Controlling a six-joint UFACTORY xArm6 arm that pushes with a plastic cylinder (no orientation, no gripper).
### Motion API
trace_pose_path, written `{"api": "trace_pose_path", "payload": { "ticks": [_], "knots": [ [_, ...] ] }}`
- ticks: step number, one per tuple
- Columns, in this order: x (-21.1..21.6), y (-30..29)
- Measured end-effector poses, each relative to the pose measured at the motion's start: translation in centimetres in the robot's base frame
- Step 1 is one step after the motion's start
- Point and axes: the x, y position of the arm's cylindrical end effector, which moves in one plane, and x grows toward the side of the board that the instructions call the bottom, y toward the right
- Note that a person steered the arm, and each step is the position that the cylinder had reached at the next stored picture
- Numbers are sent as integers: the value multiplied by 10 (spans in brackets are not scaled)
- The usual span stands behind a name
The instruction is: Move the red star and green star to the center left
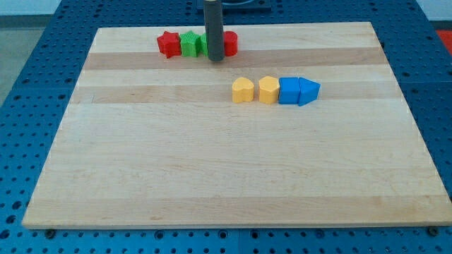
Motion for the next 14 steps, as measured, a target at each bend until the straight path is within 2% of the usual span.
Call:
{"api": "trace_pose_path", "payload": {
  "ticks": [3, 4, 8, 11, 13, 14],
  "knots": [
    [3, 12],
    [10, 53],
    [32, 135],
    [74, 177],
    [112, 180],
    [118, 180]
  ]
}}
